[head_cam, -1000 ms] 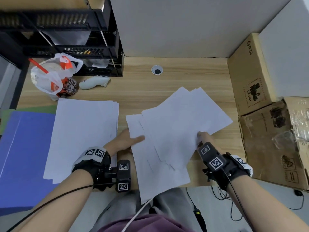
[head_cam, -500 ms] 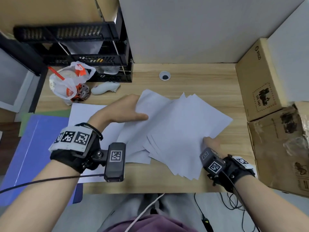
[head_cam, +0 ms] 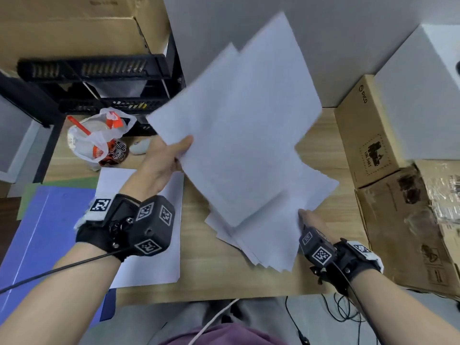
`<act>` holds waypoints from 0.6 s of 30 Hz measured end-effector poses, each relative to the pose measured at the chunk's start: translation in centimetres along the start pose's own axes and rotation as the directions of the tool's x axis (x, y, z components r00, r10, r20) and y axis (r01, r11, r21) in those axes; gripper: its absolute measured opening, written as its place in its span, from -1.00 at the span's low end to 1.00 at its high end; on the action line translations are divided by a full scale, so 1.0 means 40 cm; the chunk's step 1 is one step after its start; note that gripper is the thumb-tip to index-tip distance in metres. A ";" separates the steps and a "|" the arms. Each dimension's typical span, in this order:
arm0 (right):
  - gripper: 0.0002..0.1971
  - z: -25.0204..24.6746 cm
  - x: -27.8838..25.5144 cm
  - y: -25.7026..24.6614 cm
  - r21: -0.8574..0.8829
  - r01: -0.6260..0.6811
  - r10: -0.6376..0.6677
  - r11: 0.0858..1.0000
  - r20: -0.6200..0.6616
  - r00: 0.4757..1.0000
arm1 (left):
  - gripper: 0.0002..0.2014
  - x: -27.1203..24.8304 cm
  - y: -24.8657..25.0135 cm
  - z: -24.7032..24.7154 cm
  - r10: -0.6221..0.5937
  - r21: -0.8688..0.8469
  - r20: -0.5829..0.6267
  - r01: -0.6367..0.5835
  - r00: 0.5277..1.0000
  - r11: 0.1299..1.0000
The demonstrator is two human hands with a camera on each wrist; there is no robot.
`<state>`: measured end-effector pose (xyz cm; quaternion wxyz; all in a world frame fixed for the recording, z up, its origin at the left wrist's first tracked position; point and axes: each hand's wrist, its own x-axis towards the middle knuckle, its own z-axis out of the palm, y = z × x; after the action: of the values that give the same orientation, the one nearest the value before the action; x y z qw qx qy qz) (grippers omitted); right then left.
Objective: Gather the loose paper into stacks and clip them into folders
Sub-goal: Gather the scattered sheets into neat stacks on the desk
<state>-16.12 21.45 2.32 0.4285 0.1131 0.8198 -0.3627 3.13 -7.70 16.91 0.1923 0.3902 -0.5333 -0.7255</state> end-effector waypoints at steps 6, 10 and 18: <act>-0.75 -0.017 -0.022 -0.013 -0.023 0.064 -0.063 0.998 0.009 0.998 | -0.62 -0.008 -0.265 -0.051 -0.232 0.216 -0.210 0.276 0.950 0.937; -0.85 -0.019 -0.033 0.015 0.211 -0.044 0.023 0.977 0.101 0.995 | -0.64 -0.017 -0.366 -0.046 -0.295 0.259 -0.274 0.366 0.915 0.894; -0.76 0.011 -0.057 0.012 0.450 -0.070 -0.066 0.890 0.280 0.958 | -0.49 -0.034 -0.382 -0.006 -0.273 0.427 -0.198 0.334 0.941 0.840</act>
<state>-14.22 21.76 3.73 0.5052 0.1570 0.6406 -0.5566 6.25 -1.47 3.26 0.0123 0.5501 -0.6057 -0.5748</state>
